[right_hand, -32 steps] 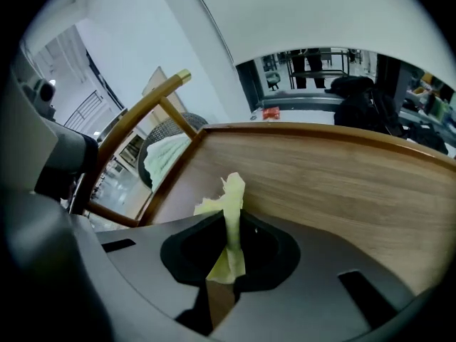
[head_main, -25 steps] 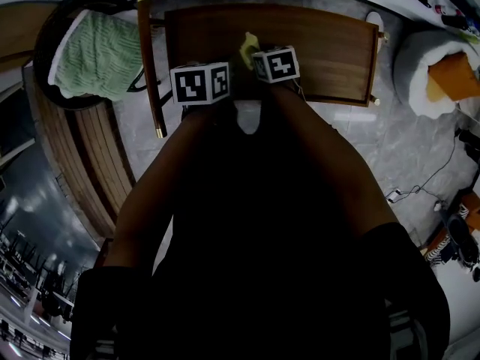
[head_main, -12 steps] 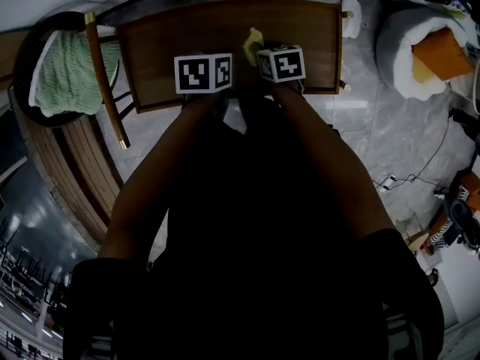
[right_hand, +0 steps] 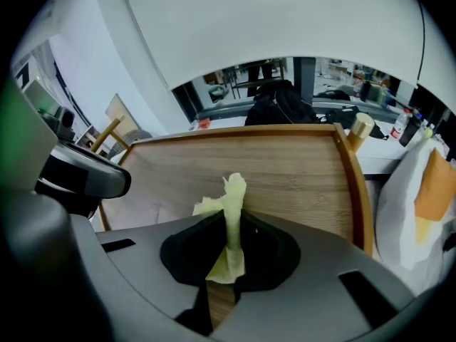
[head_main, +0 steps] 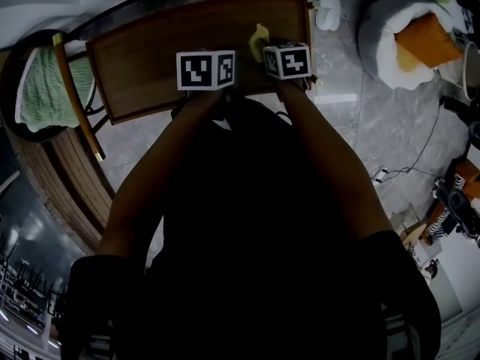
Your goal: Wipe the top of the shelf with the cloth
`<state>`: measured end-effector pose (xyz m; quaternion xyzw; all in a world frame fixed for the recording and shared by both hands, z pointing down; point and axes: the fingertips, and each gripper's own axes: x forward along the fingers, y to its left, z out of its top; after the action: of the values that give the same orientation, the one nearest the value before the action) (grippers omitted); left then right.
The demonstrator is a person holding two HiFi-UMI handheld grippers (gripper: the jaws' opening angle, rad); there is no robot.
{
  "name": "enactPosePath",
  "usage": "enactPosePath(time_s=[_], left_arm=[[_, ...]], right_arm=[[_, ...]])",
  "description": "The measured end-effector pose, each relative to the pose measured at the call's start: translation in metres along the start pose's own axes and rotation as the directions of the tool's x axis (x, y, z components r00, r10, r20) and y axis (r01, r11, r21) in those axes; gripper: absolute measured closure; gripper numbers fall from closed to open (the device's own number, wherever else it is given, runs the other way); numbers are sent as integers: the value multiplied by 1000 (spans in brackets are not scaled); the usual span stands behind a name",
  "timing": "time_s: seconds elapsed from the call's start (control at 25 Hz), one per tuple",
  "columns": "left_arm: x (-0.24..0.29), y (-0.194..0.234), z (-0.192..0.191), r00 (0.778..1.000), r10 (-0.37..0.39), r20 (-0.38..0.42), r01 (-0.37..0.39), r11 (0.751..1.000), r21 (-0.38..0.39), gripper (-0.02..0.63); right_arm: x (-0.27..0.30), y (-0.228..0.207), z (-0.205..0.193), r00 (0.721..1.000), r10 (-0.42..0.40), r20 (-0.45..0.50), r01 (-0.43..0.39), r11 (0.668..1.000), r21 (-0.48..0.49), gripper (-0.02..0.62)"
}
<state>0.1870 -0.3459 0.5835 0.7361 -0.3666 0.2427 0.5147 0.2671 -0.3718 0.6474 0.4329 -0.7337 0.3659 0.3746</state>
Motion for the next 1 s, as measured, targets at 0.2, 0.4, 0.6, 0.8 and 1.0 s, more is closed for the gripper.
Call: enactPosePath(time_s=[0.2, 0.4, 0.6, 0.8, 1.0], left_arm=[[19, -16, 1, 1000, -21, -12, 21, 1000, 4, 594], [29, -39, -1, 998, -53, -17, 53, 998, 21, 594], [20, -36, -5, 998, -63, -12, 63, 998, 30, 594], [-2, -8, -14, 999, -41, -5, 41, 999, -4, 594], [-31, 21, -18, 999, -26, 18, 27, 999, -31, 594]], right_arm=[[-10, -28, -4, 999, -47, -15, 47, 999, 7, 548], [-21, -52, -8, 991, -129, -46, 127, 991, -42, 547], [-28, -66, -10, 978, -198, -69, 194, 979, -63, 548], [-40, -89, -18, 941, -324, -96, 317, 945, -86, 548], [-46, -93, -14, 930, -358, -79, 353, 933, -74, 548]])
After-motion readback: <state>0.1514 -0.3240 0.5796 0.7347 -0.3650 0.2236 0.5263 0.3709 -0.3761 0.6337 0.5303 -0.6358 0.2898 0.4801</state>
